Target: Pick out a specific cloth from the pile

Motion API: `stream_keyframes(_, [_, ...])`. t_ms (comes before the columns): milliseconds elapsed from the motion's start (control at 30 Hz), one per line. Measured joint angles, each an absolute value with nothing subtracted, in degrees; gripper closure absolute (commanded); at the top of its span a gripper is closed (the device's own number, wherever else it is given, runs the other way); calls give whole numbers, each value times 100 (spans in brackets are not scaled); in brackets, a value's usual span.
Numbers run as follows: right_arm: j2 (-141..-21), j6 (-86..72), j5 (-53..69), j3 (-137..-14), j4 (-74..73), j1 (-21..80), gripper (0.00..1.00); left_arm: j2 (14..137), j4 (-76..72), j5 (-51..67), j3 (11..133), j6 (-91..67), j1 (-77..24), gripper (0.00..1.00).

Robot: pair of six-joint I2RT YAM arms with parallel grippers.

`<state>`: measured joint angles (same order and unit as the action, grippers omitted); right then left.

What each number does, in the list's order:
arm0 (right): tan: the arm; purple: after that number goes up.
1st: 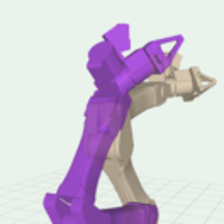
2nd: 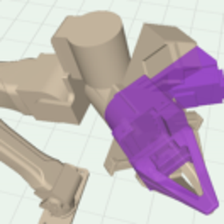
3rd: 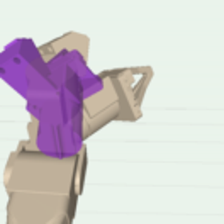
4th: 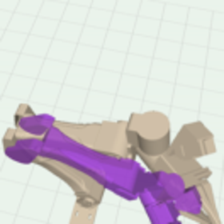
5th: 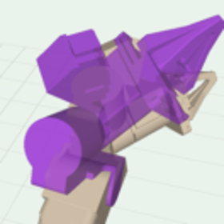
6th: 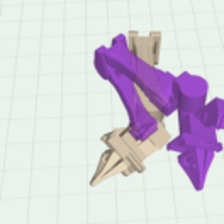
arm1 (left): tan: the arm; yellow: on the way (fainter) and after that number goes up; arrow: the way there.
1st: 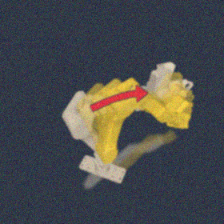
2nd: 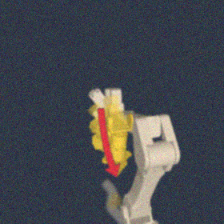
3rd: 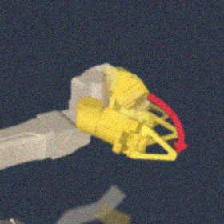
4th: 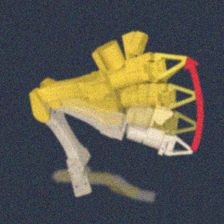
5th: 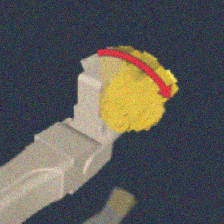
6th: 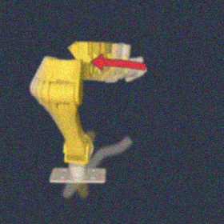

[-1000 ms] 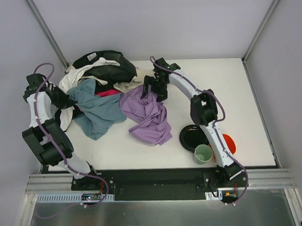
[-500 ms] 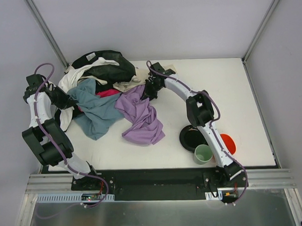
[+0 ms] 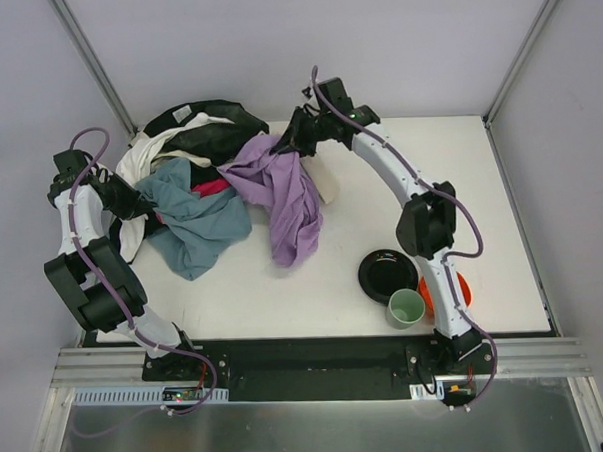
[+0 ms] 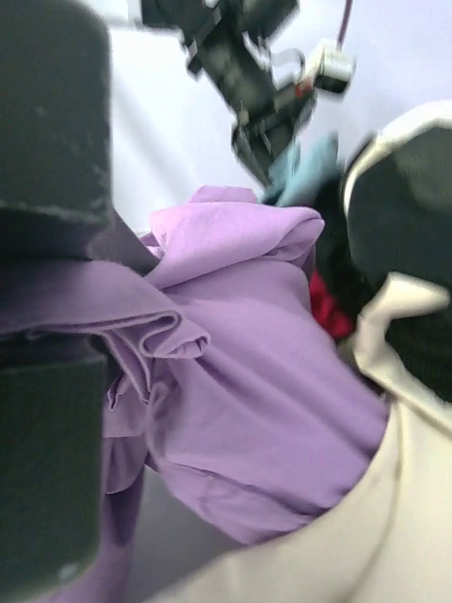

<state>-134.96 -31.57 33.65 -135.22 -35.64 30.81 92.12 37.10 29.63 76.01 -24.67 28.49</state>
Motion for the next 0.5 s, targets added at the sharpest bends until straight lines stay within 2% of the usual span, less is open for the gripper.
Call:
stream_keyframes(200, [-12669, -3909, 3699, -13520, -2893, 2714, 100, 9212, 3708, 2963, 7601, -2469, 2849, 100])
stream_keyframes(500, [-11740, -4982, 4088, -13644, -1822, 1555, 100, 9214, 3706, 2956, 7601, -2473, 2849, 100])
